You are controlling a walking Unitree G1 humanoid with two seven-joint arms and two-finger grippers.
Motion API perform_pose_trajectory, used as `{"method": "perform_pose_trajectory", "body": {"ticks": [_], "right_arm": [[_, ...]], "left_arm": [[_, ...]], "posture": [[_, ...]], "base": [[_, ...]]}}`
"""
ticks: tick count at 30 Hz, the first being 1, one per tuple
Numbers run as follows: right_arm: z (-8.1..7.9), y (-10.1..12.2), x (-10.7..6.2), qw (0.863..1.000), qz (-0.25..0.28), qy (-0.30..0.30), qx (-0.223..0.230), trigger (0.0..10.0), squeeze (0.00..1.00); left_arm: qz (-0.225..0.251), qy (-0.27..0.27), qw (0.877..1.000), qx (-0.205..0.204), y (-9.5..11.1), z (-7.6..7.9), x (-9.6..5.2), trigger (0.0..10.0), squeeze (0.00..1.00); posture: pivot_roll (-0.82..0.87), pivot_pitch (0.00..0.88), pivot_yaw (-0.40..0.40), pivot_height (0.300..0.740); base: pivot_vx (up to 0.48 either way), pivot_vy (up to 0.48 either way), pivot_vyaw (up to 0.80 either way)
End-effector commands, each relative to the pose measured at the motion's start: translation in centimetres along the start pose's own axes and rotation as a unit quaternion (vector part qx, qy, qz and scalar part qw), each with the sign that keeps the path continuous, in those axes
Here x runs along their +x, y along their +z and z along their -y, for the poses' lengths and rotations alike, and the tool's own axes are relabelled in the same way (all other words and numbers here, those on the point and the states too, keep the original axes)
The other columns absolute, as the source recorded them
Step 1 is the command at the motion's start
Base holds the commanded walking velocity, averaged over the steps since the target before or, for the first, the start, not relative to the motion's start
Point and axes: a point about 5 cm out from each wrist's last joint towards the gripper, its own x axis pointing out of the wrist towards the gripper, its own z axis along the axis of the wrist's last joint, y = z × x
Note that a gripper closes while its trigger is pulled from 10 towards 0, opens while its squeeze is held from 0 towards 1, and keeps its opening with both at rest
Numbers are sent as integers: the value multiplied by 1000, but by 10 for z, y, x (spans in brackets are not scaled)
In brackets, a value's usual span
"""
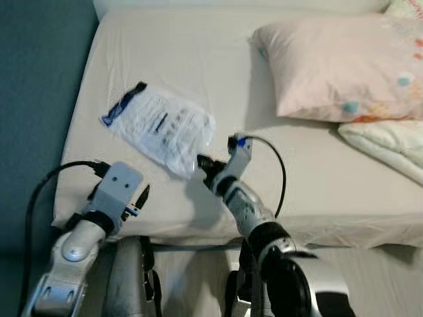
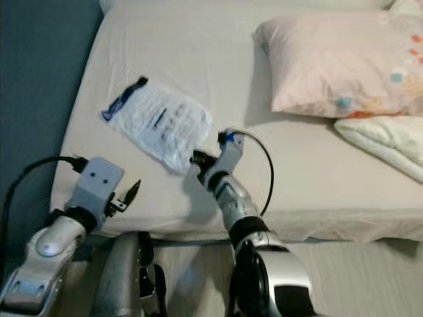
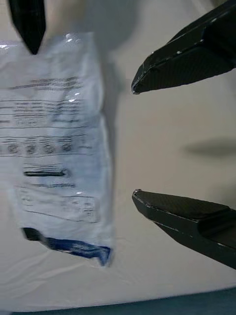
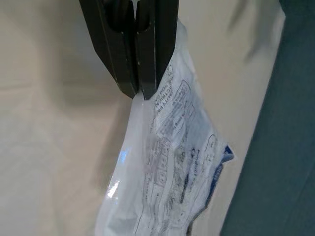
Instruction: Clean up the room
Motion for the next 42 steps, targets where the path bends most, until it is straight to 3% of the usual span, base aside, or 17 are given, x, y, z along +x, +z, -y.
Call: {"method": "perform_pose_trajectory", "body": {"ticks": [1, 5, 10, 12, 13, 14, 16, 17, 18, 19, 24, 28, 29, 33, 37, 38, 42], "right_arm": [[-1, -3, -4, 1000, 3, 9, -7, 0, 0], [-4, 1, -9, 999, 24, 22, 9, 0, 0], [-9, 10, -21, 997, 56, 36, 25, 0, 0], [-11, 14, -31, 996, 74, 39, 44, 0, 0], [-11, 14, -31, 996, 74, 39, 44, 0, 0], [-10, 14, -36, 994, 83, 37, 60, 0, 0], [-9, 14, -40, 993, 89, 35, 70, 0, 0], [-9, 15, -44, 991, 96, 28, 86, 0, 0], [-9, 15, -44, 991, 96, 28, 86, 0, 0], [-9, 14, -47, 990, 100, 23, 99, 0, 0], [-19, 19, -50, 984, 101, 35, 143, 0, 0], [-33, 24, -55, 973, 100, 79, 193, 0, 0], [-33, 24, -55, 973, 100, 79, 193, 0, 0], [-41, 24, -58, 966, 91, 114, 212, 0, 0], [-43, 24, -59, 964, 87, 121, 220, 0, 0], [-46, 24, -60, 962, 84, 126, 226, 0, 0], [-49, 24, -61, 960, 74, 134, 236, 0, 0]], "left_arm": [[-21, -12, 1000, -7, -11, 9, 0, 10000, 0], [-29, -13, 999, -21, -16, 13, 5, 10000, 0], [-83, -2, 991, -101, -33, 18, 9, 10000, 0], [-125, 0, 977, -173, -46, 25, 11, 10000, 0], [-125, 0, 977, -173, -46, 25, 11, 10000, 0], [-148, 6, 965, -216, -53, 29, 10, 10000, 180], [-162, 10, 957, -242, -58, 32, 10, 10000, 180], [-172, 16, 947, -270, -62, 36, 11, 10000, 478], [-172, 16, 947, -270, -62, 36, 11, 10000, 478], [-174, 23, 943, -284, -65, 39, 11, 10000, 984], [-155, 17, 938, -309, -57, 52, 15, 10000, 1000], [-136, 18, 901, -412, -50, 60, 19, 10000, 1000], [-136, 18, 901, -412, -50, 60, 19, 10000, 1000], [-129, 39, 849, -510, -50, 59, 27, 10000, 1000], [-106, 23, 858, -502, -42, 60, 32, 10000, 1000], [-91, 14, 871, -482, -36, 61, 36, 10000, 1000], [-73, 5, 888, -454, -28, 62, 43, 10000, 1000]], "posture": [[74, 269, -74, 570], [65, 246, -63, 570], [45, 216, -38, 570], [33, 204, -27, 570], [33, 204, -27, 570], [16, 193, -17, 570], [16, 193, -17, 570], [7, 184, -11, 570], [7, 184, -11, 570], [0, 179, -9, 570], [-2, 172, -11, 570], [2, 167, -23, 570], [2, 167, -23, 570], [3, 169, -28, 570], [5, 172, -29, 570], [5, 172, -29, 570], [2, 173, -27, 570]], "base": [[0, 0, 0], [0, 0, 0], [0, 0, 0], [0, 0, 0], [0, 0, 0], [0, 0, 0], [0, 0, 0], [0, 0, 0], [0, 0, 0], [0, 0, 0], [0, 0, 0], [0, 0, 0], [0, 0, 0], [0, 0, 0], [0, 0, 0], [0, 0, 0], [0, 0, 0]]}}
